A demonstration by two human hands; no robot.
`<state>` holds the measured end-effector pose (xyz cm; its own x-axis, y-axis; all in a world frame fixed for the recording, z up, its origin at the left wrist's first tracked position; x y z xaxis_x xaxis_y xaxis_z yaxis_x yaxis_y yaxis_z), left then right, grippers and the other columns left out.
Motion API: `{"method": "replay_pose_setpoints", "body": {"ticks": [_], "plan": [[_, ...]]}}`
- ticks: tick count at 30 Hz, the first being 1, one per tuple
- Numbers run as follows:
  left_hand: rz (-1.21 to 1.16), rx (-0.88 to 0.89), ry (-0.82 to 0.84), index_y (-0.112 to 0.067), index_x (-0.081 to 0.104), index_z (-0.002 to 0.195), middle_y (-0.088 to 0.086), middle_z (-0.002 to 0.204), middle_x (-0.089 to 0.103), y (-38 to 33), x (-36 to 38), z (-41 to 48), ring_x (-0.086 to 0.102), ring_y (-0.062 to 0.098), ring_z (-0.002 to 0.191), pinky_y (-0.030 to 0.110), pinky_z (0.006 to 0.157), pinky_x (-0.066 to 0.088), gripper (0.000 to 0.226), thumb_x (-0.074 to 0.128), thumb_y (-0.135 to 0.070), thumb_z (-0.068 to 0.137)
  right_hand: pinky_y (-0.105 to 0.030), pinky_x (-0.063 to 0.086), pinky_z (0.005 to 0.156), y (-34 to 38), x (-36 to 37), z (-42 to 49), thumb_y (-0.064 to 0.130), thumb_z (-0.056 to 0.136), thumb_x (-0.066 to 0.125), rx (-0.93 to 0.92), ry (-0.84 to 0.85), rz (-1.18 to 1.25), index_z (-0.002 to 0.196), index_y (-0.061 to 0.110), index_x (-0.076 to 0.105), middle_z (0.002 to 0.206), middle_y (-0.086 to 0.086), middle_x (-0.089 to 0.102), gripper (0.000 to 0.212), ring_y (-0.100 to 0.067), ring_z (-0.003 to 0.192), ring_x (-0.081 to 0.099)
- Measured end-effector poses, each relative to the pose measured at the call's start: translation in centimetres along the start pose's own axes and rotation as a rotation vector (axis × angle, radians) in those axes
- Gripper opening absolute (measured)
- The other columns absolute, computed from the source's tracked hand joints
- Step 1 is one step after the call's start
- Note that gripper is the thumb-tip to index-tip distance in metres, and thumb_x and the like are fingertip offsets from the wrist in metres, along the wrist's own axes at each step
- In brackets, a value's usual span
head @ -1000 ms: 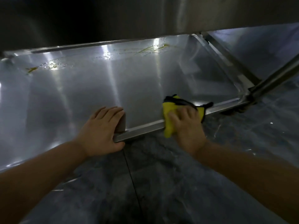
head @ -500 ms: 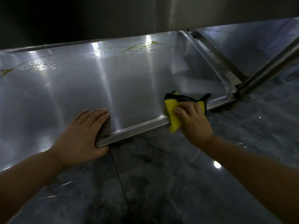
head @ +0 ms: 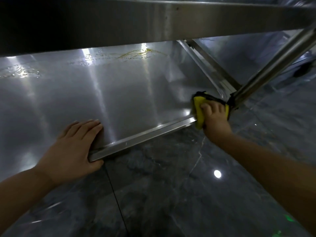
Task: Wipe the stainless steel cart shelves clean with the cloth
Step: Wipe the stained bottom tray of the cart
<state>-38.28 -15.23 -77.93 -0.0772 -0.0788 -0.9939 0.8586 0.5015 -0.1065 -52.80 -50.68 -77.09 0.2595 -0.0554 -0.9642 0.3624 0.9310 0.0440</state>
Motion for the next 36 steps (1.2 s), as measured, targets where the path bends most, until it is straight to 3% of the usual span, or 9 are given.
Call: {"method": "replay_pose_setpoints", "body": {"ticks": [4,7,11,18,22,25,27,31,36], "plan": [[0.024,0.005,-0.016,0.001,0.051,0.129,0.02,0.13,0.053,-0.2,-0.2,0.1,0.04,0.029,0.12,0.033,0.108,0.016,0.09,0.049,-0.06,0.063,-0.042,0.029,0.096,12.8,0.0,-2.4,0.025,0.06,0.048,-0.297,-0.018,0.099,0.115,0.008,0.052,0.111,-0.025,0.057,0.058,-0.042,0.103,0.049],[0.023,0.006,-0.029,0.0,0.05,0.13,0.021,0.13,0.053,-0.3,-0.3,-0.1,0.039,0.029,0.118,0.034,0.107,0.019,0.09,0.05,-0.06,0.062,-0.047,0.026,0.109,22.0,0.5,-4.1,0.03,0.062,0.057,-0.547,0.073,0.232,0.122,0.003,0.056,0.121,-0.024,0.052,0.066,-0.042,0.118,0.039],[-0.046,-0.025,-0.045,-0.002,0.042,0.134,0.021,0.129,0.052,0.0,-0.2,-0.5,0.04,0.029,0.119,0.037,0.107,0.022,0.093,0.052,-0.063,0.065,-0.043,0.02,0.115,25.4,0.4,-3.7,0.05,0.084,0.051,-0.597,0.121,0.317,0.119,0.007,0.059,0.131,-0.019,0.049,0.057,-0.036,0.129,0.035],[-0.048,-0.03,0.026,0.0,0.046,0.134,0.019,0.135,0.049,0.1,-0.2,-0.5,0.038,0.027,0.125,0.026,0.114,0.007,0.093,0.051,-0.061,0.064,-0.039,0.029,0.103,11.6,0.1,1.3,0.028,0.089,0.049,-0.346,-0.062,0.233,0.114,0.006,0.056,0.126,-0.018,0.053,0.035,-0.034,0.121,0.043],[-0.04,-0.027,0.04,0.0,0.047,0.133,0.019,0.135,0.049,0.0,-0.1,-0.4,0.038,0.027,0.125,0.025,0.114,0.005,0.093,0.051,-0.062,0.064,-0.045,0.02,0.115,-2.1,1.3,4.1,0.052,0.089,0.03,0.145,0.337,0.151,0.146,0.019,0.032,0.156,-0.01,0.023,0.066,-0.028,0.144,0.017],[-0.04,-0.037,0.042,0.0,0.049,0.132,0.019,0.134,0.051,-0.1,-0.1,-0.3,0.038,0.026,0.123,0.025,0.113,0.006,0.093,0.051,-0.061,0.063,-0.041,0.003,0.117,-5.7,1.5,5.4,0.05,0.09,0.02,0.234,0.467,0.058,0.152,0.016,0.015,0.161,-0.007,0.005,0.071,-0.024,0.148,-0.002],[-0.039,-0.042,0.039,0.0,0.05,0.131,0.02,0.132,0.052,-0.1,-0.3,-0.3,0.039,0.026,0.122,0.025,0.113,0.007,0.092,0.051,-0.061,0.062,-0.042,0.001,0.117,-4.4,1.7,6.3,0.042,0.097,0.023,0.292,0.47,0.055,0.153,0.016,0.008,0.161,-0.009,-0.001,0.063,-0.026,0.147,-0.006],[-0.022,-0.033,0.018,0.001,0.051,0.13,0.02,0.13,0.053,-0.1,-0.4,-0.3,0.04,0.027,0.12,0.024,0.113,0.007,0.091,0.051,-0.06,0.062,-0.049,0.008,0.115,5.4,2.3,6.8,0.042,0.1,0.023,0.029,0.384,-0.076,0.153,0.011,0.007,0.16,-0.015,0.002,0.063,-0.035,0.146,0.0],[-0.006,-0.046,0.011,0.002,0.051,0.129,0.021,0.129,0.054,0.2,-0.3,-0.5,0.039,0.026,0.119,0.033,0.108,0.018,0.093,0.053,-0.061,0.061,-0.045,-0.004,0.117,20.8,2.6,4.4,0.056,0.097,0.029,-0.349,0.407,0.031,0.154,0.021,0.006,0.161,-0.007,-0.004,0.07,-0.028,0.147,-0.009]]}}
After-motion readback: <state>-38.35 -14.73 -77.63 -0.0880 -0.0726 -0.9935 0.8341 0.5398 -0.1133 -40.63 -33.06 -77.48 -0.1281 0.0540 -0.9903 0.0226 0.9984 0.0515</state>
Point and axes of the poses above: each hand's wrist, its own z-axis towards the middle knuckle, its own x-axis out of the palm, y = z × x, the point moved 6 cm from there along z, towards the middle knuckle
